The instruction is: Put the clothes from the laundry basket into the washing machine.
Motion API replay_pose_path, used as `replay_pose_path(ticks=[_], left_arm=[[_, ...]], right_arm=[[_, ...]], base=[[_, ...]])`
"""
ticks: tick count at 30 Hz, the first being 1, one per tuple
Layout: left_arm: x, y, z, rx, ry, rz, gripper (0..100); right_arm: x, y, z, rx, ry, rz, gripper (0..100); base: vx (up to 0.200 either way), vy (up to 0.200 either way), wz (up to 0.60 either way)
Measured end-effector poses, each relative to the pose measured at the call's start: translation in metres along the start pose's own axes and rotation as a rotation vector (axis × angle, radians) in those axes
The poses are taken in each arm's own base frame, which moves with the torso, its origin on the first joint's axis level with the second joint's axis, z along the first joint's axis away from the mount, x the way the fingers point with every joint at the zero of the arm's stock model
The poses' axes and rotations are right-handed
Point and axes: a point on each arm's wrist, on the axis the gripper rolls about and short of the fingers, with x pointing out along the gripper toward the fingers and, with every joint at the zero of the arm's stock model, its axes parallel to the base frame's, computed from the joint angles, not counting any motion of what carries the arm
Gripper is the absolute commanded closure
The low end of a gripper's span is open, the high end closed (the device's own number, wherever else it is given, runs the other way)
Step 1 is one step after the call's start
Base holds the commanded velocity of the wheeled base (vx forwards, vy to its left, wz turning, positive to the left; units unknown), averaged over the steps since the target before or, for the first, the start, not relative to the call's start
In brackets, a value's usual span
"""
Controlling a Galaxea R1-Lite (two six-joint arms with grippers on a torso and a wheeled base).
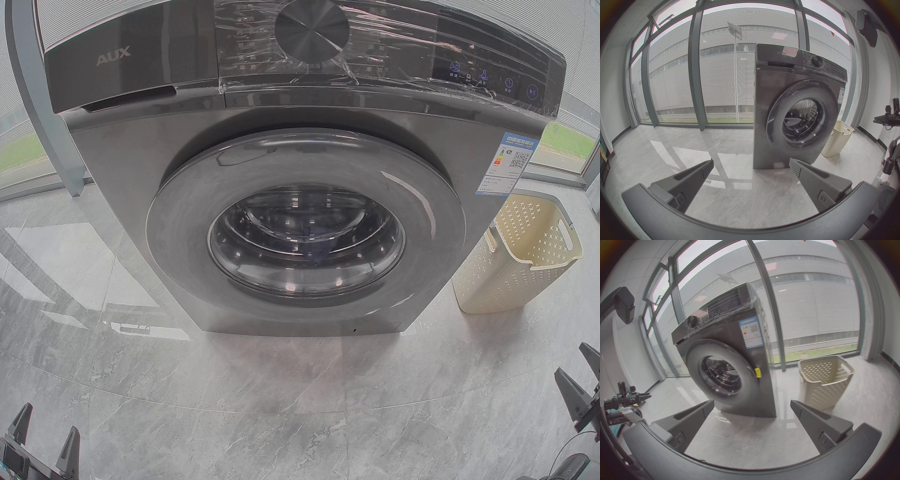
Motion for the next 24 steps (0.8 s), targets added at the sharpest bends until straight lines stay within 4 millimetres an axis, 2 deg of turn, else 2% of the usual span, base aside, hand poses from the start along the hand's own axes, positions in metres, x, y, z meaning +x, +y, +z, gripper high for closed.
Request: replay_pose_path(ticks=[5,11,17,24], left_arm=[[0.000,0.000,0.000,-0.002,0.000,0.000,0],[0.000,0.000,0.000,-0.003,0.000,0.000,0],[0.000,0.000,0.000,-0.005,0.000,0.000,0],[0.000,0.000,0.000,-0.005,0.000,0.000,0]], right_arm=[[-0.025,0.000,-0.018,-0.032,-0.019,-0.081,0],[-0.041,0.001,-0.045,-0.060,0.003,-0.141,0],[-0.046,0.000,-0.050,-0.078,-0.042,-0.253,0],[-0.047,0.000,-0.051,-0.092,-0.055,-0.262,0]], base=[[0.000,0.000,0.00],[0.000,0.000,0.00],[0.000,0.000,0.00],[0.000,0.000,0.00]])
